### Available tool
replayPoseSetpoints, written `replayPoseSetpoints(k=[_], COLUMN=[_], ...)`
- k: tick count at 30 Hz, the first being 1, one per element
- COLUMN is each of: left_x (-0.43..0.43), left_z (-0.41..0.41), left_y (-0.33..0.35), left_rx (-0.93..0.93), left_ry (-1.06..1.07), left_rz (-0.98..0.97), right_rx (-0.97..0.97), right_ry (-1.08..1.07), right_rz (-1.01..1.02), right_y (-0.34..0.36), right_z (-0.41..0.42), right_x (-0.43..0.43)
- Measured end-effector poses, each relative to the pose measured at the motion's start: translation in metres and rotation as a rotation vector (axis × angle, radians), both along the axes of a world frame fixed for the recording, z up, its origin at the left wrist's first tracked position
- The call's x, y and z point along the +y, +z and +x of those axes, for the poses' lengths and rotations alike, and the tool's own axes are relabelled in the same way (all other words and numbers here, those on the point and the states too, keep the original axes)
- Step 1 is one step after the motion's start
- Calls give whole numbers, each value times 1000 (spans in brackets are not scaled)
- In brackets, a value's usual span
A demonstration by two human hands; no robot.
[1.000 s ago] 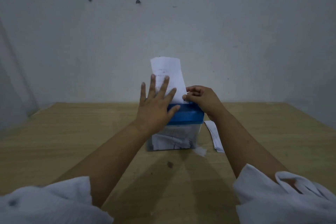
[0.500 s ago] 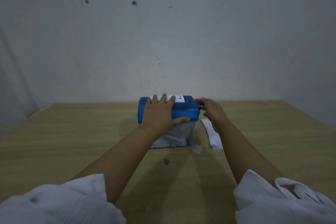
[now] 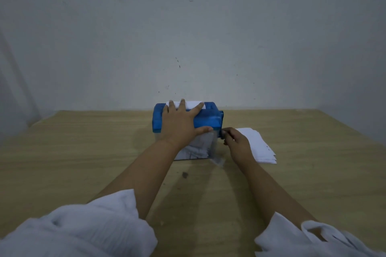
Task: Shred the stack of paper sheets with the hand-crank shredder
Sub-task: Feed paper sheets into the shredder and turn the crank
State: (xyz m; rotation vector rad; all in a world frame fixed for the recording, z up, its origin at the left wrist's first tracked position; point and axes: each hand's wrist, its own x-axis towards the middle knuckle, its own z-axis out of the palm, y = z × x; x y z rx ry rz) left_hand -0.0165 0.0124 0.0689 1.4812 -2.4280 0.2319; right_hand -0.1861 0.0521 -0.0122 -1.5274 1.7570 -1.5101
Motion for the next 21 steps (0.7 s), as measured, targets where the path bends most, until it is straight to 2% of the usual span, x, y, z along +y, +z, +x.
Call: replayPoseSetpoints(k=[12, 14, 21], left_x=[1, 1, 0], left_z=[-2, 0, 4], left_y=[3, 3, -4], left_rx=[21, 31, 39], left_ry=[5, -12, -69], left_rz=[58, 63, -26], right_rx=[-430, -513, -551], right_ry=[-3, -1, -56], right_rz=[-408, -433, -429], right_y=[28, 42, 74], right_z=[27, 30, 22], right_x=[33, 30, -3])
